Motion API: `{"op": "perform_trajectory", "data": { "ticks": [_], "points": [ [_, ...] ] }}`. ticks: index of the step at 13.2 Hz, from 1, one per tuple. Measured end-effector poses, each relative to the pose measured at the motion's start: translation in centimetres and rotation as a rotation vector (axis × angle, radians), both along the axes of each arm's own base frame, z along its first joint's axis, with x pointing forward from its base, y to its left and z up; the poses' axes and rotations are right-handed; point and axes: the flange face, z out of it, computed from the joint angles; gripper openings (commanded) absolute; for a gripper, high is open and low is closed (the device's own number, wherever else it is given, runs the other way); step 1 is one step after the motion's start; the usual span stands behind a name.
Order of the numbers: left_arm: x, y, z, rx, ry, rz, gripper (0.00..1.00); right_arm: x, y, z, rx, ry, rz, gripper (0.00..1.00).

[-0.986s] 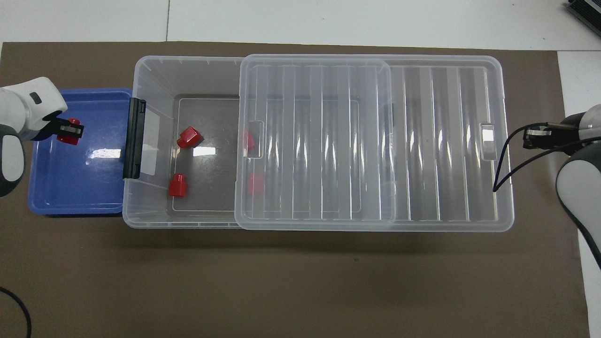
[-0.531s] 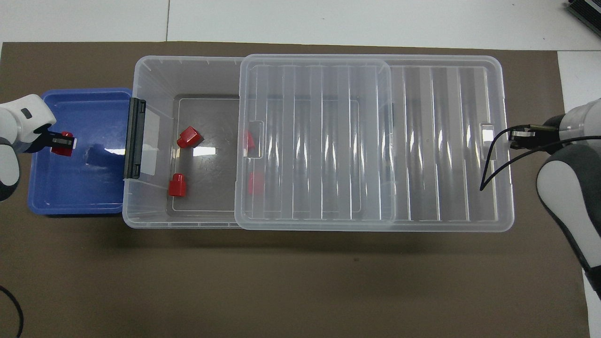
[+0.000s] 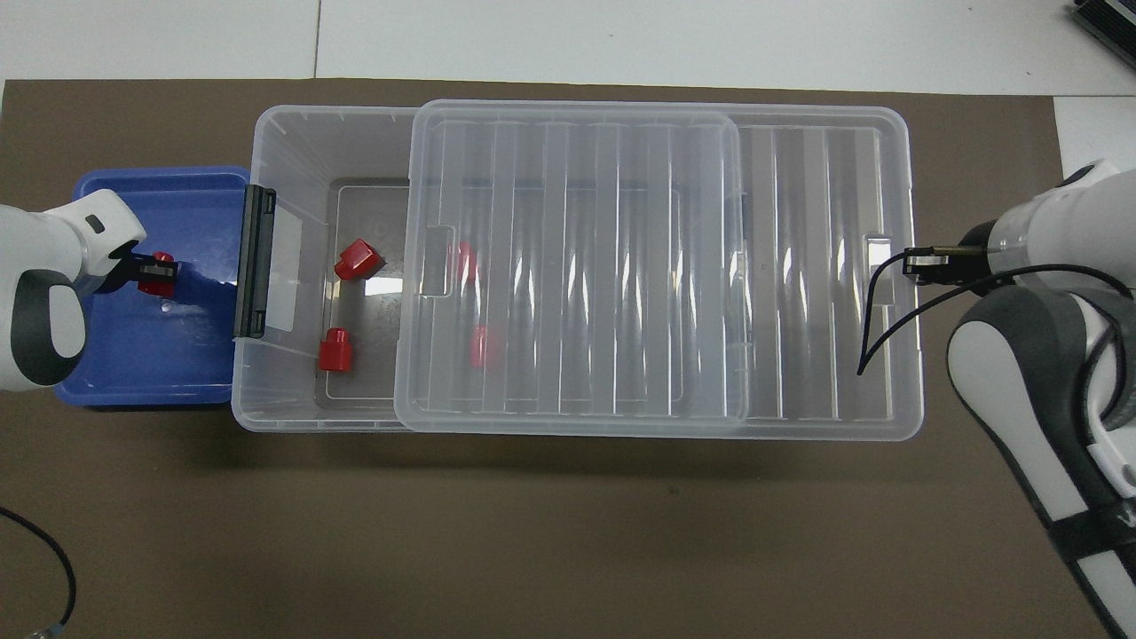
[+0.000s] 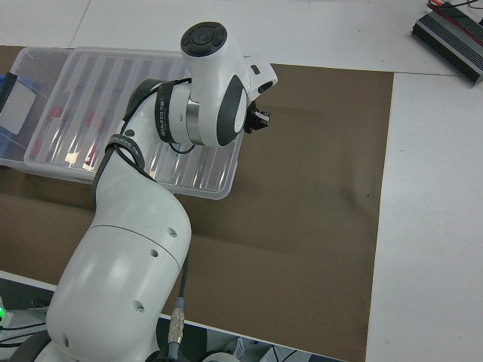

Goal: Place red block in blue tray from box
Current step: 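Release the red block in the tray while the right gripper closes the lid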

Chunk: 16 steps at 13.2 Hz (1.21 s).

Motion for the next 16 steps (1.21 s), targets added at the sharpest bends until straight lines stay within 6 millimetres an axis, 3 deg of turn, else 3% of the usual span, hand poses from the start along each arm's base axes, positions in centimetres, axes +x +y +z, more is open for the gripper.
{"op": "perform_trajectory", "data": {
  "ticks": [6, 10, 11, 12, 13, 16],
  "points": [
    [-0.3, 0.1, -0.5, -0.001, 0.004, 0.004, 0.00, -0.8, 8.3, -0.3, 0.029, 0.011, 0.128, 0.00],
    [-0.7, -0.1, -1.2, -0.001, -0.030, 0.000, 0.00, -1.7, 12.4, -0.3, 0.049, 0.014, 0.188, 0.00],
    [-0.8, -0.1, -1.1, 0.000, -0.032, 0.000, 0.10, -1.8, 12.9, -0.3, 0.049, 0.013, 0.197, 0.00],
    [-0.8, -0.1, -1.2, 0.000, -0.033, 0.000, 0.47, -1.9, 13.3, -0.3, 0.050, 0.014, 0.204, 0.00],
    [-0.8, -0.1, -1.2, 0.000, -0.034, 0.000, 0.60, -2.0, 13.6, -0.3, 0.050, 0.014, 0.208, 0.00],
    [-0.7, -0.2, -1.1, 0.000, -0.036, -0.002, 0.68, -2.0, 14.1, -0.2, 0.053, 0.001, 0.218, 0.00]
  ]
}}
